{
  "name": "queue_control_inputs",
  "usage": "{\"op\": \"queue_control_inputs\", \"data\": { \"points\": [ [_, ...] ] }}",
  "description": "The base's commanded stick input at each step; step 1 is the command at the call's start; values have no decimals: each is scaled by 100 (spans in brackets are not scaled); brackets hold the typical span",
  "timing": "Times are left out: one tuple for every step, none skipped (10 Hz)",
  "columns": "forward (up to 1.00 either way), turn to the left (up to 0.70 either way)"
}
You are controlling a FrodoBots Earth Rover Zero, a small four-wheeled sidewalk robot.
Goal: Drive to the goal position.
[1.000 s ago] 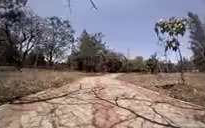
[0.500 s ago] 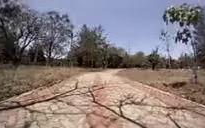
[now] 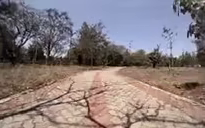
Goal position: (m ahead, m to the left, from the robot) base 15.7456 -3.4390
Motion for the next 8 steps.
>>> {"op": "queue_control_inputs", "data": {
  "points": [
    [100, 0],
    [100, 0],
    [100, 0],
    [100, 0],
    [100, 0],
    [100, 0],
    [100, 0],
    [100, 0]
  ]
}}
